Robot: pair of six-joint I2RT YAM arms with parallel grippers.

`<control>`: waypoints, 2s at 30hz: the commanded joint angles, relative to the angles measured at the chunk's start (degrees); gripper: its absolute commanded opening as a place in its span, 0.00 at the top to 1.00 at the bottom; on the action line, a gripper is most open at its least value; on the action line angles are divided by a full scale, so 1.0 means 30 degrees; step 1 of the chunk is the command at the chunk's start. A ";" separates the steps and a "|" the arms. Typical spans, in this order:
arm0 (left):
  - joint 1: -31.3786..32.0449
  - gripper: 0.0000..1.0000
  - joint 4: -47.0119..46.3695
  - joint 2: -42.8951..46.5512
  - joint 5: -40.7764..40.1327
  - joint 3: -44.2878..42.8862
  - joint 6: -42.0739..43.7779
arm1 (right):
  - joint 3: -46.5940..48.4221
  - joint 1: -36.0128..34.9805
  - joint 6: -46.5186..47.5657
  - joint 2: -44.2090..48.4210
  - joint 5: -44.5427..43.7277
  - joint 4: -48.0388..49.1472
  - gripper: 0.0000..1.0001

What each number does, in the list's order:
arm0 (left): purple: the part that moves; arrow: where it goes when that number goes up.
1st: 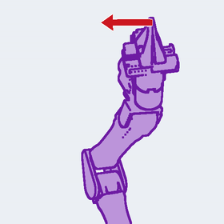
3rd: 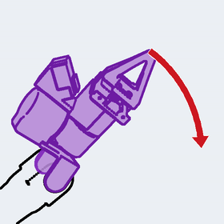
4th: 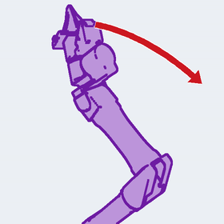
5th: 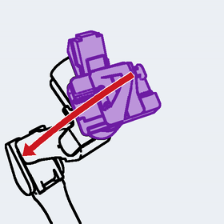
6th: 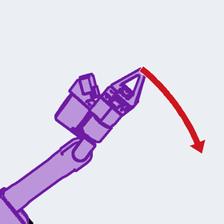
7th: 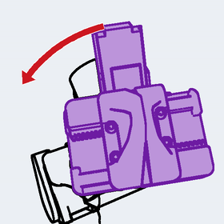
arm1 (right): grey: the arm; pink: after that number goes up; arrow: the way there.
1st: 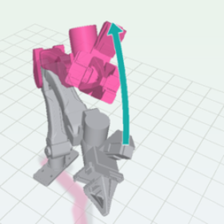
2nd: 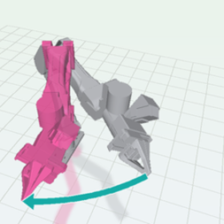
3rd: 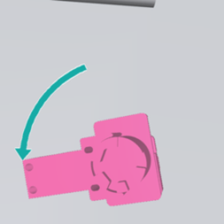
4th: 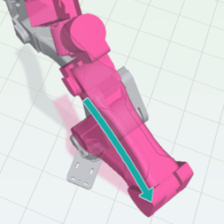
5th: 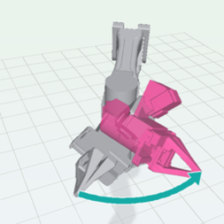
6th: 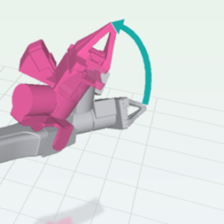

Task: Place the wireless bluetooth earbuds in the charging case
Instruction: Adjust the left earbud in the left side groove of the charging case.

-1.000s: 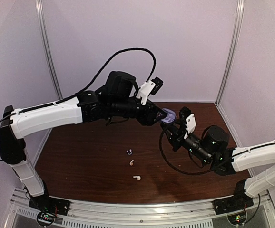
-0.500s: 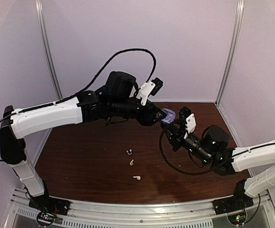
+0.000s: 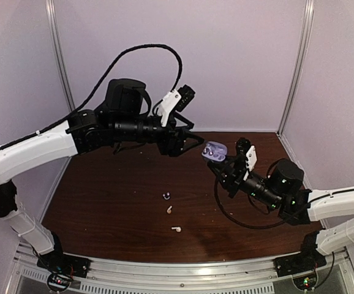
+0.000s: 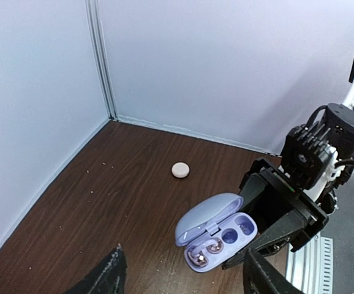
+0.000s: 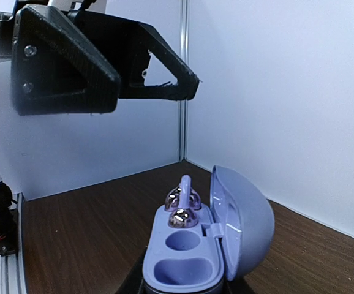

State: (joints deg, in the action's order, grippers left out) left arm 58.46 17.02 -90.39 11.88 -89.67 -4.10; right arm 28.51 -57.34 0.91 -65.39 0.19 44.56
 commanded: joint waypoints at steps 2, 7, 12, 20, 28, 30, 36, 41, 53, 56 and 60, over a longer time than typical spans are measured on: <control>-0.0666 0.34 0.0198 0.1397 0.2495 0.0796 0.2680 | -0.0105 0.0267 -0.0302 0.1246 0.3951 -0.1112 1.00; -0.0656 0.36 0.0749 0.1506 0.4785 0.0854 0.3296 | 0.0281 0.0357 -0.0302 0.1952 0.6786 -0.2539 1.00; -0.0652 0.40 0.0548 0.1370 0.6240 0.1058 0.3246 | 0.0626 0.0378 -0.0302 0.2357 0.8200 -0.3612 1.00; -0.0656 0.39 0.0476 0.0861 0.7304 0.1318 0.3252 | 0.0994 0.0422 -0.0271 0.2459 0.9180 -0.4284 1.00; -0.0662 0.39 0.0436 0.0782 0.7766 0.1860 0.3546 | 0.1134 0.0466 -0.0302 0.2444 0.9382 -0.4306 1.00; -0.0648 0.40 0.0421 0.0803 0.7748 0.2030 0.3628 | 0.1187 0.0452 -0.0302 0.2430 0.9479 -0.4277 1.00; -0.0648 0.40 0.0260 0.0814 0.7660 0.2397 0.3818 | 0.1217 0.0510 -0.0302 0.2459 0.9601 -0.4131 1.00; -0.0648 0.41 0.0246 0.0768 0.7525 0.2605 0.3966 | 0.1245 0.0549 -0.0302 0.2563 0.9746 -0.4056 1.00; -0.0652 0.44 0.0237 0.0609 0.7458 0.3079 0.4275 | 0.1433 0.0715 -0.1121 0.2676 1.0173 -0.3587 1.00; -0.0620 0.45 0.0308 0.0564 0.7152 0.3071 0.4311 | 0.1570 0.0715 -0.1107 0.2552 1.0361 -0.3632 1.00; -0.0619 0.46 0.0654 0.0537 0.6841 0.2896 0.4307 | 0.1692 0.0740 -0.0938 0.2424 1.0353 -0.3886 1.00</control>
State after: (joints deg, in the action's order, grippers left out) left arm 56.58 19.38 -87.88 33.76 -81.10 7.70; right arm 30.79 -55.46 -1.78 -58.35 29.80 30.81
